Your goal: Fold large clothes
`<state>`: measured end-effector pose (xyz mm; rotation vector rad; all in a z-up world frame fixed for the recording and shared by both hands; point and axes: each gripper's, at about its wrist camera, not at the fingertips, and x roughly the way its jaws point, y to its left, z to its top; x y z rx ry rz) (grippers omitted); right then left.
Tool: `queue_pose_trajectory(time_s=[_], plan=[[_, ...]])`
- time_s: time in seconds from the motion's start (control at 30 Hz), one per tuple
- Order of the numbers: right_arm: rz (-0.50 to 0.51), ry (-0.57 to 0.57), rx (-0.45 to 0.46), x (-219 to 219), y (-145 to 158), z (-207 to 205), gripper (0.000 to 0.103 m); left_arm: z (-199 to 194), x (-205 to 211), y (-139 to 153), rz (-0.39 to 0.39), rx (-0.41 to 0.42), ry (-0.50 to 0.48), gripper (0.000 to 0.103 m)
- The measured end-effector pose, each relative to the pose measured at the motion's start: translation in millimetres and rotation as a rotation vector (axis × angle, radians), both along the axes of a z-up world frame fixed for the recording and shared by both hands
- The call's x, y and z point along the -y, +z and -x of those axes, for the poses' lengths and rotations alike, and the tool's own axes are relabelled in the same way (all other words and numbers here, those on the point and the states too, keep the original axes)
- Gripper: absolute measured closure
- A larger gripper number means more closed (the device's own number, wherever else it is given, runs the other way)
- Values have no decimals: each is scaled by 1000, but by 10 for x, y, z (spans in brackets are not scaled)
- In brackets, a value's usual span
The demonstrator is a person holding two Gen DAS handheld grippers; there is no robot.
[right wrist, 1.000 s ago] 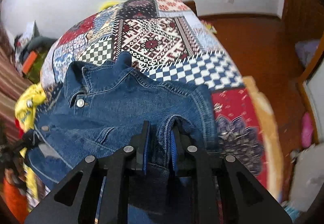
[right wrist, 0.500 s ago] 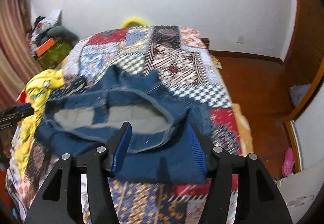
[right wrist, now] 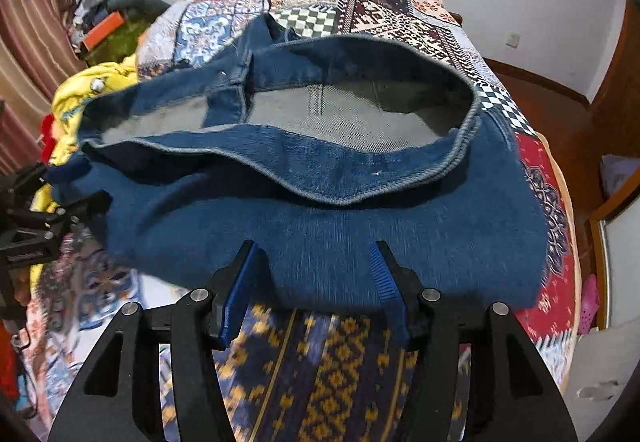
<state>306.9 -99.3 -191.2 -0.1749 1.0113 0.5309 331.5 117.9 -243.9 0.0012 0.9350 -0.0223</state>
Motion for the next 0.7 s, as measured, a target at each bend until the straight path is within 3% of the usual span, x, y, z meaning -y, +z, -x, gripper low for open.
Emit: queue_pose_trajectory(time_s=[0.13,0.2,0.23,0.33,0.43,0.53,0.7], plan=[[16,7,45,-136,33,-283,50,-375,-236,-97,32,-34,19,23],[43,-1,48,-224,46,-525,50,-596,-308,-111,6,-47,15,25],[49,-22,53,-259,80,-730,50,-740,-353,-86,-31,-43,22,28],[27,-98,95,-235,212,-1051,50,-1042,-527,33,-25,-29,61,29],[49,-235,190,-147,403,-1304,50,-1213,-663,187,-51,-3,124,34],[-12,-258,193,-40,559,-1293,50,-1203,-734,377,-155,53,189,34],[-59,-153,193,-88,675,-955,49,-930,-823,683,-73,109,174,32]])
